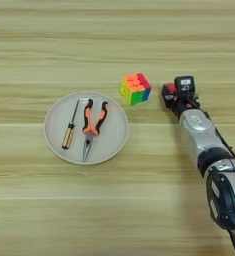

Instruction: Move the objects on the table

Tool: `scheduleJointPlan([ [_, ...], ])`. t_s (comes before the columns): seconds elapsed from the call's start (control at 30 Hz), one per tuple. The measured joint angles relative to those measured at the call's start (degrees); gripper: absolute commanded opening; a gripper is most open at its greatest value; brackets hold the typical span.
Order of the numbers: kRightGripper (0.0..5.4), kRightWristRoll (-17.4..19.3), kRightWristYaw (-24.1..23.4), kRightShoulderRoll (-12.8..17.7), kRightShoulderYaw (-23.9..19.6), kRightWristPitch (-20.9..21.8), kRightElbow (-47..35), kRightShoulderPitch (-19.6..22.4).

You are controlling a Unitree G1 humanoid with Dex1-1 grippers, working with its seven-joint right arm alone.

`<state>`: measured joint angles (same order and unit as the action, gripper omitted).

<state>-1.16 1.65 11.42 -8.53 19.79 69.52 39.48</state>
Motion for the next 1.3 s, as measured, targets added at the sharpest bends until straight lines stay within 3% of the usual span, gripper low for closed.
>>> scheduleJointPlan([
  [0.43, 2.35, -0.5, 0.0, 0.01, 0.94, -0.64, 0.04, 0.39],
  [0.5, 2.75, -0.5, -0.01, 0.01, 1.08, -0.65, 0.04, 0.41],
  [1.3, 5.36, -0.61, -0.08, 0.01, 1.51, -1.53, 0.06, 0.47],
])
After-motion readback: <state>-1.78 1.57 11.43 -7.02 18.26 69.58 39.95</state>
